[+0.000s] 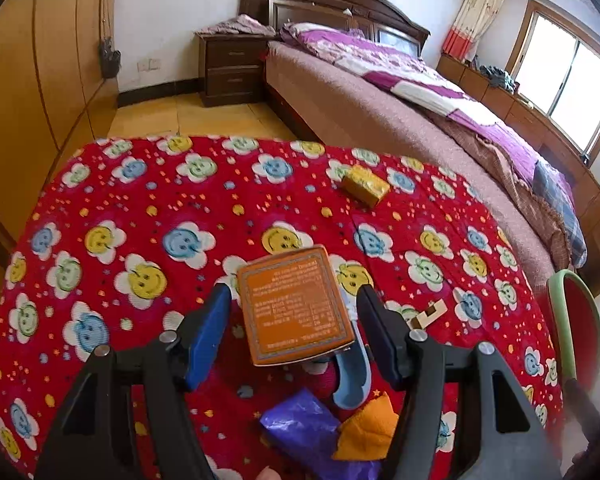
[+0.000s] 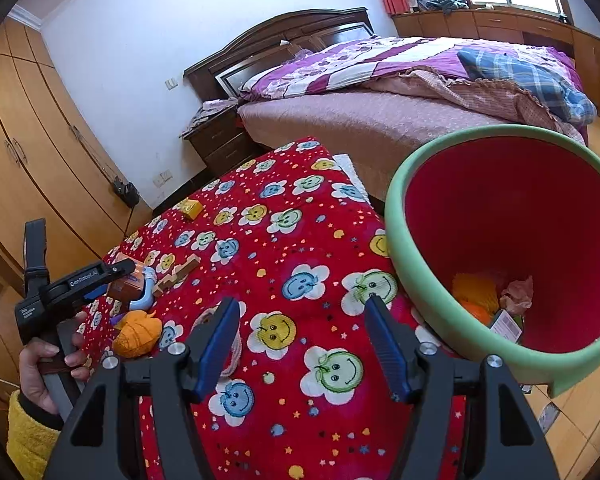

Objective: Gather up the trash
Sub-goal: 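Move both open tools back over the bedspread items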

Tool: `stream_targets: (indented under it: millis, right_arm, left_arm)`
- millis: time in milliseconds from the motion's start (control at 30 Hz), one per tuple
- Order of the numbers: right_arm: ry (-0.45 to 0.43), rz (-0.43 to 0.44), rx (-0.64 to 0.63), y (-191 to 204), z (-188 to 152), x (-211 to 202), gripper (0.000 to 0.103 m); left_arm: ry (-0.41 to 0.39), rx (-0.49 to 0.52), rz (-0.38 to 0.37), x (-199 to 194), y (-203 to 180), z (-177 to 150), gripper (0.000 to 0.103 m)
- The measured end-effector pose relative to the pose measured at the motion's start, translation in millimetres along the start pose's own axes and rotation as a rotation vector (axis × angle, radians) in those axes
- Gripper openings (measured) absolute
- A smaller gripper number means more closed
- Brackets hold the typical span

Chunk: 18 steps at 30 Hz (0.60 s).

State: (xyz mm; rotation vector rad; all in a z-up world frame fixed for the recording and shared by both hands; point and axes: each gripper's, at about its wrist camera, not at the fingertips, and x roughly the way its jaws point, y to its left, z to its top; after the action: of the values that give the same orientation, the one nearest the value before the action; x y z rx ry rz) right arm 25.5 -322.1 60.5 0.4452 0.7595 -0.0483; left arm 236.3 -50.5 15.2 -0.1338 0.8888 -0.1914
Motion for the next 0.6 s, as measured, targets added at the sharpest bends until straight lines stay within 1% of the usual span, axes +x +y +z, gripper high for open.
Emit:
stream_targets:
  millis: [33, 67, 100, 200, 333, 467, 600]
  right_arm:
    - [0.004, 0.001, 0.001, 0, 0, 2, 0.068]
    - [0.01, 0.003, 0.003, 0, -1, 4, 0.068]
    - [0.013, 0.005, 0.005, -1, -2, 4, 0.068]
    - [0.017, 0.008, 0.006, 1, -4, 3, 0.068]
    - [0.01, 0.012, -0.002, 4, -8, -4, 0.068]
    - [-0.003, 0.016, -0.006, 8, -10, -13, 0.068]
    - [-0.003, 0.033, -0.018, 16, -13, -19, 0.068]
  left_arm:
    - [0.01, -0.011, -0.003, 3, 1, -1, 0.064]
    - [0.018, -0.028, -0.01, 6, 2, -2, 0.054]
    - [0.023, -0.046, -0.022, 7, 3, -3, 0.05]
    - [0.027, -0.055, -0.029, 9, 3, -4, 0.049]
    - [-0.006, -0.036, -0.037, -3, 2, -5, 0.048]
    - [-0.039, -0.044, -0.056, -25, 6, -7, 0.048]
    - [-0.065, -0.05, -0.048, -50, 15, -12, 0.048]
